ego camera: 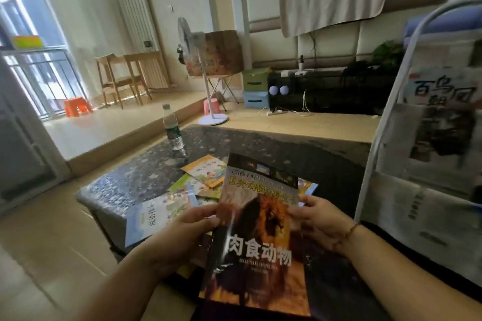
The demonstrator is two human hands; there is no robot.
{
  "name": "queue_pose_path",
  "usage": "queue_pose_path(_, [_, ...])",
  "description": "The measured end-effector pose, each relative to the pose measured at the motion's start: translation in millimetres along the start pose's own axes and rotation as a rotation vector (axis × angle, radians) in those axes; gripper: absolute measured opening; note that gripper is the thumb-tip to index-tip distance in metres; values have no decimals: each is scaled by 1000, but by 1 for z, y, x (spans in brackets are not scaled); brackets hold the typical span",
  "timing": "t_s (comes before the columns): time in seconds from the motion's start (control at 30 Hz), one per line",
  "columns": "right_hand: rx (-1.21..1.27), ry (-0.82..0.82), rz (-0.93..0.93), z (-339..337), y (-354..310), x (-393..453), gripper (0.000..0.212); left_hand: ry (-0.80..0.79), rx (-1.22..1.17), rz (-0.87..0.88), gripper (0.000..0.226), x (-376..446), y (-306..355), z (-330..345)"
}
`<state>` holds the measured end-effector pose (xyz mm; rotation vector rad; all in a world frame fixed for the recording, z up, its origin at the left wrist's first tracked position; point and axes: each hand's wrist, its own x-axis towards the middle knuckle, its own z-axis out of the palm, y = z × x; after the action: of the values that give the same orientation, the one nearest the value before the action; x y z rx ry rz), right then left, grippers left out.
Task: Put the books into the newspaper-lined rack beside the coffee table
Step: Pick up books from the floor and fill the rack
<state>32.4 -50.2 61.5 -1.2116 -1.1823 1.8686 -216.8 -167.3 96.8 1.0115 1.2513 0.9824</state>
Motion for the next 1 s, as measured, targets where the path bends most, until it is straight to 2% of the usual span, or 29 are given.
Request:
queue_pose_path(0.1, [-72, 71, -155, -20, -21, -23, 28, 33, -6, 30, 31, 10, -2, 19])
queue_pose_path(0.2, [-156, 262, -326, -46, -44, -49, 30, 7, -9, 69, 22, 23, -11, 53])
queue_pose_path(0.3, [-244, 399, -470, -77, -62, -80, 29, 37, -42, 104, 30, 42, -30, 96])
queue_pose_path(0.37, [-356, 450, -503, -99, -68, -100, 30, 42, -34, 134, 20, 57, -36, 125])
queue_pose_path(0.43, [-463, 508, -542, -123, -79, -121, 43, 8, -1, 167, 16, 72, -35, 154])
queue_pose_path(0.5, [-557, 592, -625, -149, -101, -146, 65, -43, 76, 242, 15, 87, -23, 186])
queue_pose_path(0.6, [-917, 761, -738, -185, -155, -188, 84, -136, 165, 385, 17, 110, 11, 242])
queue_pose_path(0.7, [-1298, 890, -720, -211, -207, -223, 80, -198, 45, 425, 14, 131, 47, 304])
queue_pose_path(0.77, [-1418, 1036, -725, -227, -226, -236, 72, -182, 43, 489, 15, 143, 69, 340])
queue_pose_path(0.83, [-1444, 1134, -753, -241, -230, -242, 65, -104, 146, 600, 18, 153, 82, 368])
queue_pose_path(1.0, [-1466, 1259, -833, -274, -207, -241, 61, 147, 619, 921, 22, 176, 74, 395])
